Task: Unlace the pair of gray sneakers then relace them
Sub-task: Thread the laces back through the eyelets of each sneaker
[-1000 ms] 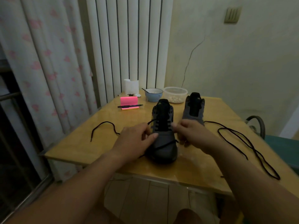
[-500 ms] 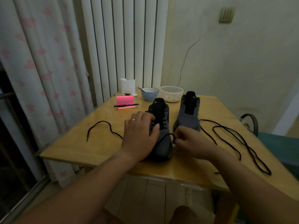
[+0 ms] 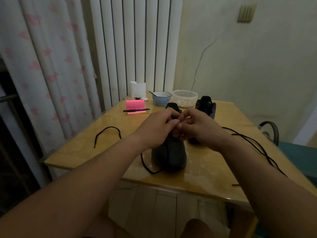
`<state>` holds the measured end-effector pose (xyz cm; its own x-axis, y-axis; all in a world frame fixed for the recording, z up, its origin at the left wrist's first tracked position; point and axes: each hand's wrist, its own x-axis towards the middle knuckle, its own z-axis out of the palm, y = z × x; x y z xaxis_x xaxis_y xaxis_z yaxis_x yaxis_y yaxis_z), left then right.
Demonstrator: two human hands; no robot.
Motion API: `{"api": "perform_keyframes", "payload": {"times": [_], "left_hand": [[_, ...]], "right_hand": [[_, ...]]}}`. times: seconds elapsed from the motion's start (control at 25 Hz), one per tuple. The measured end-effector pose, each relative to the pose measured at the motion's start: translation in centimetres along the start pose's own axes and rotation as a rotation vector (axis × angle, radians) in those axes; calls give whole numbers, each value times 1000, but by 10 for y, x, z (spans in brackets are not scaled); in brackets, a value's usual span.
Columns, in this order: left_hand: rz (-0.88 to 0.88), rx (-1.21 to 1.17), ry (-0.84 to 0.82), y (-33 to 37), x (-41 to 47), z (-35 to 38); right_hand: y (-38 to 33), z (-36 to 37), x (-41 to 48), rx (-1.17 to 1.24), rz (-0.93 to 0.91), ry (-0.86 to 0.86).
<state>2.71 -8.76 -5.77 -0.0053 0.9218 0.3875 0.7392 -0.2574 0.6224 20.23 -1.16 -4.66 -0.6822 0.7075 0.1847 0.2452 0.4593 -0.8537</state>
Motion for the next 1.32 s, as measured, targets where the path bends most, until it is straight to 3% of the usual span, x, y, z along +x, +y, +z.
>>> {"api": "perform_keyframes", "payload": {"times": [0.24, 0.4, 0.52, 0.6, 0.72, 0.8, 0.88, 1.08, 1.32], "left_hand": [[29, 158, -43, -25, 4, -6], [-2, 91, 13, -29, 16, 3], [46, 134, 252, -34, 21, 6], [73, 85, 441, -31, 24, 8], [5, -147, 283, -21, 26, 21], [-42, -129, 243, -28, 26, 32], [-71, -163, 269, -38, 28, 39], [-67, -189, 320, -45, 27, 46], [77, 65, 320, -53, 27, 51]], "right_hand": [[8, 3, 15, -55, -15, 96], [9, 2, 30, -89, -48, 112], [16, -7, 38, 8, -10, 159], [26, -14, 47, -100, -25, 245], [37, -18, 60, -280, -69, 174], [38, -15, 65, -286, -25, 170], [44, -13, 69, -186, 60, 180], [64, -6, 65, 343, 140, 228], [70, -8, 68, 420, 140, 201]]}}
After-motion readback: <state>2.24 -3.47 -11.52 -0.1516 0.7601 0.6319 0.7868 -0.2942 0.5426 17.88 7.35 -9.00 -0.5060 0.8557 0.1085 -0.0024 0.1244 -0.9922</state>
